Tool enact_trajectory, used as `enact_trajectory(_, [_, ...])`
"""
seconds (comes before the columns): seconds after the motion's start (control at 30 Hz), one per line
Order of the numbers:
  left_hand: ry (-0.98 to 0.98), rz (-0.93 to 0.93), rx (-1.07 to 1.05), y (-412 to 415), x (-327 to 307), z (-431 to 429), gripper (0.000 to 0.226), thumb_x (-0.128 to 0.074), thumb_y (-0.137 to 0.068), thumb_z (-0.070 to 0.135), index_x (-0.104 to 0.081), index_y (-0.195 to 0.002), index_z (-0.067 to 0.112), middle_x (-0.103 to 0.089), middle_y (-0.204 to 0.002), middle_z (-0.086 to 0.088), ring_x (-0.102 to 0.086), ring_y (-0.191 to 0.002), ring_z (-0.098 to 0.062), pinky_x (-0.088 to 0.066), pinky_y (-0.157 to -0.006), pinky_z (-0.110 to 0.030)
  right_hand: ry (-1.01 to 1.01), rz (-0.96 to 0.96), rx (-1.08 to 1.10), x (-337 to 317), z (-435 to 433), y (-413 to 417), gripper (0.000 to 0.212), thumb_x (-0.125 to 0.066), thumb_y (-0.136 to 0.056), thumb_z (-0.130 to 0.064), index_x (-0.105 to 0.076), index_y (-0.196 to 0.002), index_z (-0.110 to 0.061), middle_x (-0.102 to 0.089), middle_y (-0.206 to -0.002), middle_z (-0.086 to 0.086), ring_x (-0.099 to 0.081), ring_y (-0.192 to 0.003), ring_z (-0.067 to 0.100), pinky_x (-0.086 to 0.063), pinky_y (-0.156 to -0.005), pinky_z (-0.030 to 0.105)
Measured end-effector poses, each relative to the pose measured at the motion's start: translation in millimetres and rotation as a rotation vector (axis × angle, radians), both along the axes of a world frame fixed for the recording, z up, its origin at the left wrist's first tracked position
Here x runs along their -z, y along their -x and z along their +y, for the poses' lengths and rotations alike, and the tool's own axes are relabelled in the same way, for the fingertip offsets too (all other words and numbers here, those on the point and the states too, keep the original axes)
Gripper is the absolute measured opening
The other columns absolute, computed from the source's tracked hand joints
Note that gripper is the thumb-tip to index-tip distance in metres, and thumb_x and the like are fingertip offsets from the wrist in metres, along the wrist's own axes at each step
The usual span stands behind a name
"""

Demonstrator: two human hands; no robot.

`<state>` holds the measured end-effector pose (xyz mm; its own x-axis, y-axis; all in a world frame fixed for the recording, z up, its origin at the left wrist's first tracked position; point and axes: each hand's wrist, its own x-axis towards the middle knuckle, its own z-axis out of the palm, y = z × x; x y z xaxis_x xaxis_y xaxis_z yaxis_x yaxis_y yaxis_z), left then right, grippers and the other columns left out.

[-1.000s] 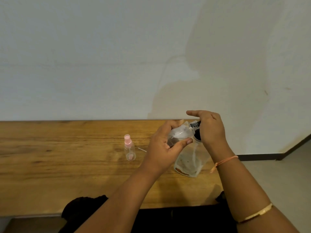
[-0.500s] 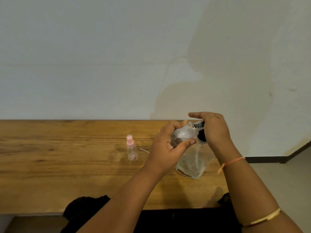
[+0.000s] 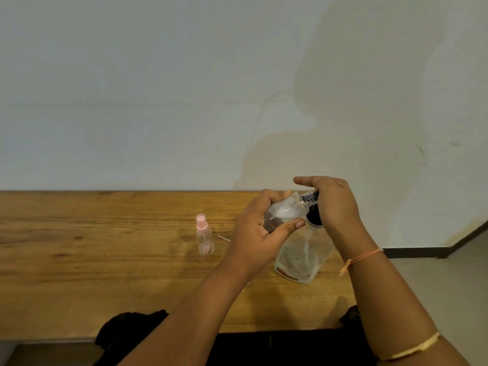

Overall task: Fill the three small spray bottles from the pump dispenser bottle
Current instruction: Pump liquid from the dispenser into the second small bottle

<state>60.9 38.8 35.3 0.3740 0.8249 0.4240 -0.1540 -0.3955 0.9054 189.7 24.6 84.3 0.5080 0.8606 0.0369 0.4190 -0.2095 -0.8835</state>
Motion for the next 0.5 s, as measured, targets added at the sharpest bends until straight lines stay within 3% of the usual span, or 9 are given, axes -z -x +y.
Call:
enact_trajectory(0.13, [0.005,0.035,-0.006,0.7,1.7,-2.1,0.034,-0.075,-0.073,0.025,-0.054,-0.086,0.048,-0.063,-0.086,0.019,-0.062,-0.081,-0.001,-0.048,-0.066,-0.015,0.018,-0.035,0.008,4.0,-1.4,1.5,0.039,-0.032,-0.096,-0.009,-0.067,-0.111,-0.018,-0.034,-0.080,-0.026,-0.041,-0.101,0.007,-0.032,-0.086,0.016])
enact_trajectory(0.2, [-0.004,0.022,0.002,0.5,0.9,-2.5,0.033,-0.075,-0.073,0.025,-0.055,-0.087,0.048,-0.063,-0.089,0.019,-0.062,-0.083,-0.001,-0.050,-0.067,-0.016,0.002,-0.057,0.005,4.8,-2.6,3.7,0.039,-0.034,-0.095,-0.008,-0.067,-0.111,-0.019,-0.039,-0.084,-0.025,-0.043,-0.103,0.007,-0.032,-0.089,0.017])
enact_trajectory(0.27, [0.000,-0.004,0.006,-0.1,0.0,-2.5,0.033,-0.076,-0.073,0.020,-0.057,-0.089,0.042,-0.064,-0.094,0.016,-0.064,-0.089,-0.001,-0.051,-0.071,-0.016,-0.048,0.051,0.024,1.9,-3.4,5.1,0.038,-0.034,-0.094,-0.010,-0.069,-0.108,-0.018,-0.047,-0.089,-0.017,-0.049,-0.104,0.010,-0.037,-0.097,0.024])
enact_trajectory(0.37, [-0.007,-0.020,0.005,0.9,-3.4,-3.3,0.037,-0.077,-0.074,0.006,-0.056,-0.092,0.031,-0.063,-0.103,0.014,-0.061,-0.097,0.004,-0.049,-0.075,-0.010,-0.092,0.212,0.057,-6.7,-4.1,5.0,0.035,-0.037,-0.093,-0.012,-0.070,-0.107,-0.016,-0.042,-0.079,-0.015,-0.045,-0.080,0.004,-0.038,-0.091,0.030])
enact_trajectory(0.5, [-0.025,-0.016,0.012,0.4,-3.3,-2.1,0.037,-0.077,-0.074,0.008,-0.055,-0.093,0.032,-0.062,-0.106,0.012,-0.061,-0.098,0.004,-0.048,-0.075,-0.010,-0.048,0.155,0.046,-4.3,-2.6,0.3,0.036,-0.037,-0.094,-0.013,-0.069,-0.105,-0.021,-0.046,-0.091,-0.011,-0.046,-0.097,0.014,-0.039,-0.096,0.033])
